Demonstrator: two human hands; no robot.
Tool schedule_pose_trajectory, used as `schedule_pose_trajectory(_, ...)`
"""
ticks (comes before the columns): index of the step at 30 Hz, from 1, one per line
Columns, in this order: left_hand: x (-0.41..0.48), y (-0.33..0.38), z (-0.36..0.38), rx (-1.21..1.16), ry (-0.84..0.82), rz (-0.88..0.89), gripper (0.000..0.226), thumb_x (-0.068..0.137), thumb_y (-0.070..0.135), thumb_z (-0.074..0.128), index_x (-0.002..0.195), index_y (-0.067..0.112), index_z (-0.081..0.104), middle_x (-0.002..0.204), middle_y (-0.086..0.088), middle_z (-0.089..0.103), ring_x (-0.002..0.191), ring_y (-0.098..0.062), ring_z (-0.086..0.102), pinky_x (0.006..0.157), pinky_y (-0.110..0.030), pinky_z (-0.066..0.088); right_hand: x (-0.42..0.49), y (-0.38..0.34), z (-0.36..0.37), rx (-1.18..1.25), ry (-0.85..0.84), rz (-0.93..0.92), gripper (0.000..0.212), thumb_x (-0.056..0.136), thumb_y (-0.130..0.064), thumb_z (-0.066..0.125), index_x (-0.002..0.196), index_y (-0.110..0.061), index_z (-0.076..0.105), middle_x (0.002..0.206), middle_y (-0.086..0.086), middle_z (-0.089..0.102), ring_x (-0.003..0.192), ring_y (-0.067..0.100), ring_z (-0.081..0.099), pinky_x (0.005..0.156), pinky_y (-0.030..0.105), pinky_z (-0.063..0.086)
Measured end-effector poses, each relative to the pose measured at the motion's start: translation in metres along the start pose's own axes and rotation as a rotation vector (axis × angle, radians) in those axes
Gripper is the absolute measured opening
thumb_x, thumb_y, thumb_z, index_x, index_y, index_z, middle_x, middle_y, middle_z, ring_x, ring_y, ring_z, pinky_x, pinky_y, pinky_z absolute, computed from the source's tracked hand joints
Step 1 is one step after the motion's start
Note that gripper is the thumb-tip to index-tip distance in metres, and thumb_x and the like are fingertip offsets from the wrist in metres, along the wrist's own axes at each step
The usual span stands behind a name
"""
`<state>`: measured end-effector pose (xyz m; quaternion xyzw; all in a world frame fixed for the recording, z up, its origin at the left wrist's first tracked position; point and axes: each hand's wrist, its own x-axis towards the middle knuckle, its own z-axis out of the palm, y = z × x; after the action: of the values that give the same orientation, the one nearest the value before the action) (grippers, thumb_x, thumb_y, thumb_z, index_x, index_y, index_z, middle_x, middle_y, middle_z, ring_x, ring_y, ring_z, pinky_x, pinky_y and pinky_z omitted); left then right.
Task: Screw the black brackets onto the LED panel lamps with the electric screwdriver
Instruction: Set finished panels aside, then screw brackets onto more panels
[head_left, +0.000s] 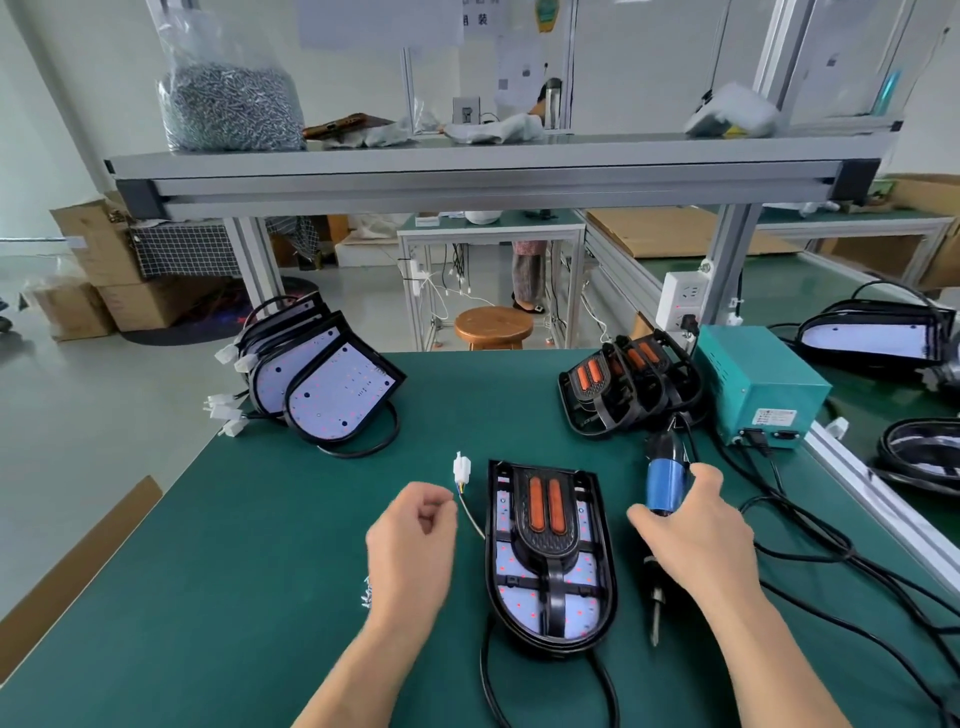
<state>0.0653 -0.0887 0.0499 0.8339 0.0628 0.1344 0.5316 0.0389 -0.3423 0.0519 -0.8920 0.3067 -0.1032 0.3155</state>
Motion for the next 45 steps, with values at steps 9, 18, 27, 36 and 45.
schedule_pose_trajectory(9, 0.038, -0.003, -0.032, 0.484, -0.237, -0.049, 0.011, 0.082, 0.020, 0.071, 0.072, 0.023, 0.067, 0.070, 0.012, 0.065, 0.075, -0.014, 0.062, 0.063, -0.028, 0.049, 0.002, 0.012, -0.010, 0.740, 0.032, 0.167, 0.063, 0.062, -0.043, 0.062, 0.120, -0.031, 0.042, 0.098, 0.001, 0.062, 0.086, 0.023, 0.064, 0.072, 0.043, 0.054)
schedule_pose_trajectory(18, 0.031, -0.006, -0.025, 0.827, -0.306, 0.095, 0.020, 0.080, 0.041, 0.072, 0.078, 0.032, 0.055, 0.087, 0.011, 0.043, 0.096, -0.018, 0.039, 0.078, -0.030, 0.033, 0.012, 0.027, -0.016, 1.142, -0.003, 0.115, 0.019, 0.090, -0.028, 0.068, 0.085, -0.016, 0.055, 0.070, 0.002, 0.061, 0.046, 0.016, 0.053, 0.046, 0.025, 0.040)
schedule_pose_trajectory(27, 0.034, -0.008, -0.026, 0.891, -0.315, 0.125, 0.010, 0.087, 0.026, 0.061, 0.080, 0.032, 0.058, 0.095, 0.011, 0.052, 0.096, -0.018, 0.042, 0.080, -0.030, 0.029, 0.008, 0.025, -0.022, 1.648, -0.216, 0.127, 0.021, 0.097, -0.032, 0.059, 0.107, -0.013, 0.062, 0.072, 0.003, 0.061, 0.051, 0.011, 0.050, 0.046, 0.017, 0.042)
schedule_pose_trajectory(36, 0.029, -0.008, -0.021, 0.698, -0.211, 0.202, 0.010, 0.094, 0.014, 0.051, 0.085, 0.017, 0.055, 0.089, 0.002, 0.064, 0.089, -0.023, 0.054, 0.074, -0.033, 0.043, 0.008, 0.021, -0.023, 1.676, -0.122, 0.123, 0.021, 0.097, -0.037, 0.059, 0.106, -0.018, 0.062, 0.077, -0.001, 0.060, 0.062, 0.011, 0.052, 0.050, 0.018, 0.039)
schedule_pose_trajectory(45, 0.036, -0.002, -0.039, 0.625, -0.326, 0.128, 0.013, 0.086, 0.016, 0.066, 0.077, 0.026, 0.067, 0.077, 0.012, 0.063, 0.083, -0.017, 0.061, 0.071, -0.030, 0.051, 0.003, 0.013, -0.021, 1.603, -0.131, 0.033, 0.023, 0.097, -0.031, 0.061, 0.112, -0.014, 0.062, 0.072, 0.001, 0.057, 0.061, 0.013, 0.052, 0.048, 0.018, 0.041)
